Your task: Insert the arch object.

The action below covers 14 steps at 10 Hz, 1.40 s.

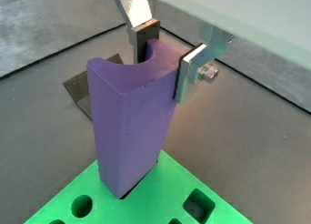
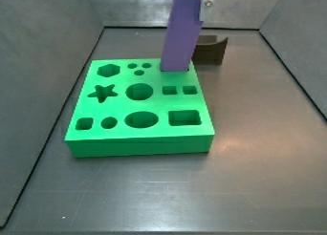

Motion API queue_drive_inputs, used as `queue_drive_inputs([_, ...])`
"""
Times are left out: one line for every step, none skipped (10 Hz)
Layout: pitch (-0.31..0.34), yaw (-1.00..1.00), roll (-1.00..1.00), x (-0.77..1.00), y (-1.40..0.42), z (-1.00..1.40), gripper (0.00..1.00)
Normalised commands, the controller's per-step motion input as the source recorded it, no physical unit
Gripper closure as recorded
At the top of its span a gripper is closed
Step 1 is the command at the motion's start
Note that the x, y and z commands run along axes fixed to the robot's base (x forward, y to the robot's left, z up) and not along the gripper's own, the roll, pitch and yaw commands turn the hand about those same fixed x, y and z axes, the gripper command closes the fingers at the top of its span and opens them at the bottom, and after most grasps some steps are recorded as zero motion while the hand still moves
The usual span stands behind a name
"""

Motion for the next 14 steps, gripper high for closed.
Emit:
queue_drive_inputs([-0.319, 0.14, -0.02, -0.18, 0.0, 0.01, 1.0])
queue_drive_inputs([-0.194, 0.24, 0.0, 0.0, 0.0, 0.0, 1.0])
queue_drive_inputs([-0.217, 0.39, 0.01, -0.12, 0.0, -0.03, 1.0])
queue_drive_inputs([-0.279, 0.55, 0.0, -0.14, 0.0, -0.07, 1.0])
queue_drive_inputs([-0.26, 0.56, 0.03, -0.03, -0.02, -0.03, 1.0])
queue_drive_inputs([-0.169, 0.44, 0.08, 0.0, -0.14, 0.0, 1.0])
queue_drive_inputs([-0.033, 0.32, 0.12, 0.02, -0.13, 0.08, 1.0])
queue_drive_inputs([-0.121, 0.38, 0.1, 0.0, -0.1, 0.0, 1.0])
queue_drive_inputs([-0.179, 0.39, 0.13, 0.0, -0.12, 0.0, 1.0])
queue_drive_inputs([-0.161, 0.09, 0.12, -0.09, -0.18, -0.05, 1.0])
queue_drive_inputs([-0.171, -0.02, 0.05, -0.08, -0.16, -0.17, 1.0])
queue_drive_inputs([-0.093, -0.19, 0.07, 0.0, -0.14, -0.15, 1.0])
queue_drive_inputs([-0.031, -0.23, 0.12, 0.0, -0.11, -0.13, 1.0])
queue_drive_inputs([-0.076, -0.07, 0.11, -0.04, -0.05, -0.14, 1.0])
